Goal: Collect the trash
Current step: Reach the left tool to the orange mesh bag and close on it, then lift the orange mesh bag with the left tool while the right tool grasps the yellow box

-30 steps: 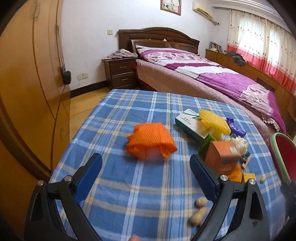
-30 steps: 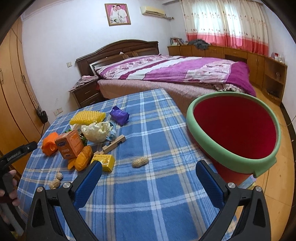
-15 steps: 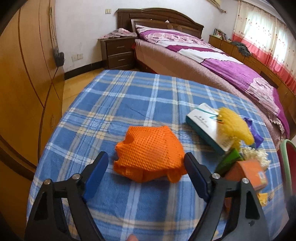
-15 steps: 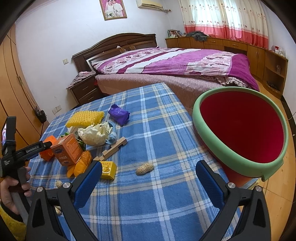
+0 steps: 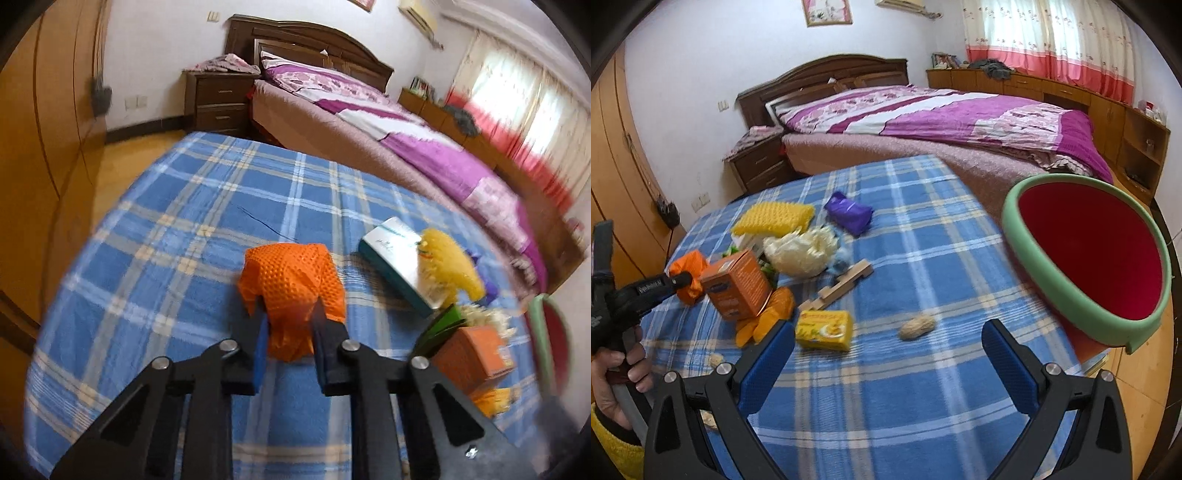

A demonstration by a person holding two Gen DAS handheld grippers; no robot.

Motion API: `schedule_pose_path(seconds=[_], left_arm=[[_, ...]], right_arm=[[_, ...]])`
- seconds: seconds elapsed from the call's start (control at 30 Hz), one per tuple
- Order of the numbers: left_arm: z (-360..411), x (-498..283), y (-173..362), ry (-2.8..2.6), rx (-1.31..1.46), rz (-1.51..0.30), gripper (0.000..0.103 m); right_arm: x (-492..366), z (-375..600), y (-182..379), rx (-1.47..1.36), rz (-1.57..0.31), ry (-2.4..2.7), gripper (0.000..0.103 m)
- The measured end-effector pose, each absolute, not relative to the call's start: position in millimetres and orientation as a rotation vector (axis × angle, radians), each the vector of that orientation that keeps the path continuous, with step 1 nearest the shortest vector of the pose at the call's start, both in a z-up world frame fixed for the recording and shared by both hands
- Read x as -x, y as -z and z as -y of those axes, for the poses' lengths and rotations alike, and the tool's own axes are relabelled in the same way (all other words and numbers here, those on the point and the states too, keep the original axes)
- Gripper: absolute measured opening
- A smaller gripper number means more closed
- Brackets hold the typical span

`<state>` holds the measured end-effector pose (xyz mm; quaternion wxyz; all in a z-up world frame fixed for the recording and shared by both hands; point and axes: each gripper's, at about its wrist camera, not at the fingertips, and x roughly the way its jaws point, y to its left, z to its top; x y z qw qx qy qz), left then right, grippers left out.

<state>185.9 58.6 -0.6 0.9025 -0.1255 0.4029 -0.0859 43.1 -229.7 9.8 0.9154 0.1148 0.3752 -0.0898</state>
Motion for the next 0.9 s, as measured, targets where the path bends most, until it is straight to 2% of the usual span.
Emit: schedule_pose_path(seconds=[0.13,0.17,0.2,0.23,0.47,0.73,0.9], left_arm=[[-63,-176,0,0.23,0.311,-0.806,0.017],[-64,-175,0,0.238,0.313,-0.798,0.017],[-64,-173,-2,0.259,0.321,-0.786,0.017],[-64,-172,-2,0.275,0.329,-0.776,0.017],[-64,-162,-4,0.372,0.361,-0.751,0.016],[-55,-153,-11,0.427,0.328,-0.718,0.015],[-53,-156,-6,0.392,0.307,-0.733,0.015]], right_arm=[[-53,215,-3,-0.208,-0.809,0.19,0.102],[-56,213,-1,-0.212,-0.817,0.188,0.098],[-58,211,1,-0.227,-0.826,0.181,0.086],[-60,210,2,-0.237,-0.835,0.18,0.077],[-73,194,10,-0.221,-0.868,0.186,0.07],[-81,186,18,-0.197,-0.903,0.194,0.049],[-81,188,18,-0.194,-0.897,0.176,0.044]])
